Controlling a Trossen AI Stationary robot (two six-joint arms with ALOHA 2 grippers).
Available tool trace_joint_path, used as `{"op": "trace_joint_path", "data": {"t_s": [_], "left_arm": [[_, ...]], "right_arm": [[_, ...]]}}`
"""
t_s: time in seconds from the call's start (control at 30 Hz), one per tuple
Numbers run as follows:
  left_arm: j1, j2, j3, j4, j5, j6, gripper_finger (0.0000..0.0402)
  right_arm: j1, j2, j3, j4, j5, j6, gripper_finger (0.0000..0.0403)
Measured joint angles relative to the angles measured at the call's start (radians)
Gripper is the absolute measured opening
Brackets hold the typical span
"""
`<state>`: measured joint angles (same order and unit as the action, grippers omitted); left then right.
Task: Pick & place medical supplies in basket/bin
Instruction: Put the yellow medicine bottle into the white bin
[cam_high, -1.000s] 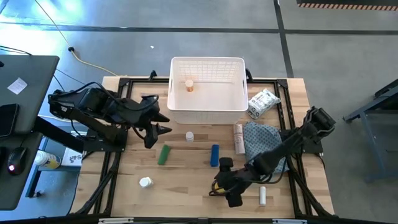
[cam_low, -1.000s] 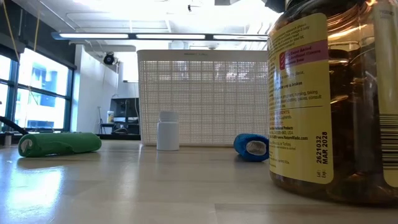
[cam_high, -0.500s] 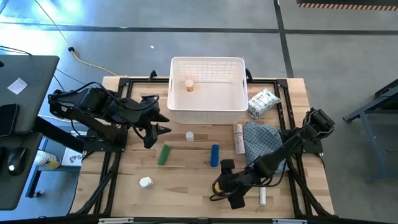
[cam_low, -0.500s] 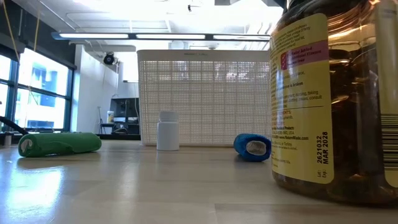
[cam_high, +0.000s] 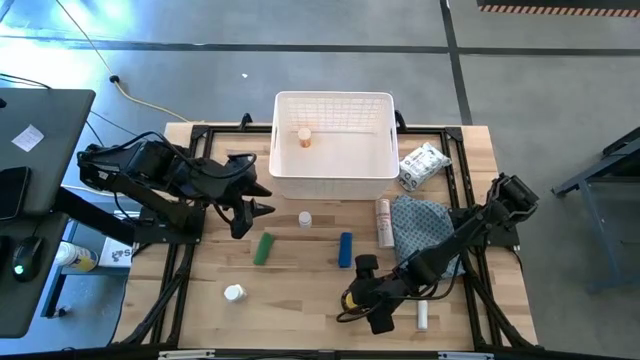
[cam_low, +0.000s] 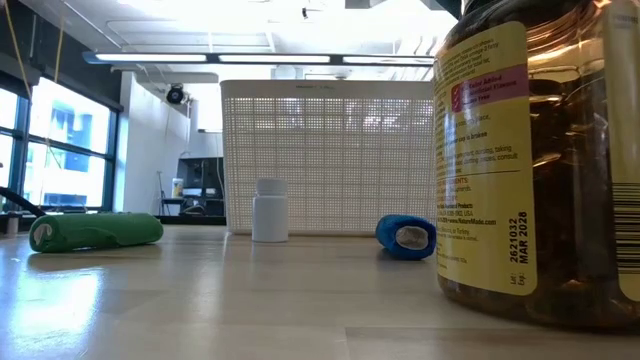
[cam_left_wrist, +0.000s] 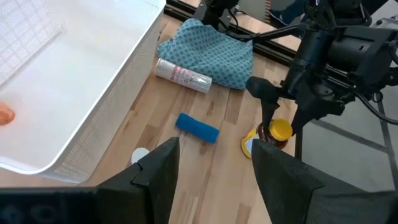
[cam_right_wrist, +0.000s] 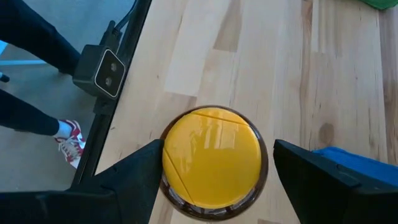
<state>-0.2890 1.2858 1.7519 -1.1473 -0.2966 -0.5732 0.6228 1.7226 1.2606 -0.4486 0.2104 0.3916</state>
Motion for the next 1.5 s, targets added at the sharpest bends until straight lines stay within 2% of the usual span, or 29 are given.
{"op": "trace_joint_path", "data": {"t_s": [0.23,0.63,0.93,1.13,1.3,1.5], "left_arm": [[0.000,0.000,0.001,-0.008,0.000,-0.001,0.0232],[0.000,0.000,0.001,-0.008,0.000,-0.003,0.0232],[0.000,0.000,0.001,-0.007,0.000,0.000,0.0232],[0.000,-0.008,0.001,-0.012,0.001,0.008,0.0232],[0.000,-0.021,0.002,-0.016,-0.005,0.051,0.0232],[0.000,-0.050,0.002,-0.021,-0.081,0.071,0.0232]], "right_arm": [[0.000,0.000,0.000,-0.004,0.002,-0.009,0.0289],[0.000,0.000,0.000,-0.002,-0.010,-0.008,0.0216],[-0.016,-0.051,-0.001,0.005,0.014,-0.006,0.0215],[-0.103,-0.190,-0.001,0.016,0.101,0.009,0.0214],[-0.227,-0.298,0.003,0.055,0.079,-0.004,0.0214],[-0.383,-0.316,0.191,-0.066,0.069,-0.073,0.0214]]}}
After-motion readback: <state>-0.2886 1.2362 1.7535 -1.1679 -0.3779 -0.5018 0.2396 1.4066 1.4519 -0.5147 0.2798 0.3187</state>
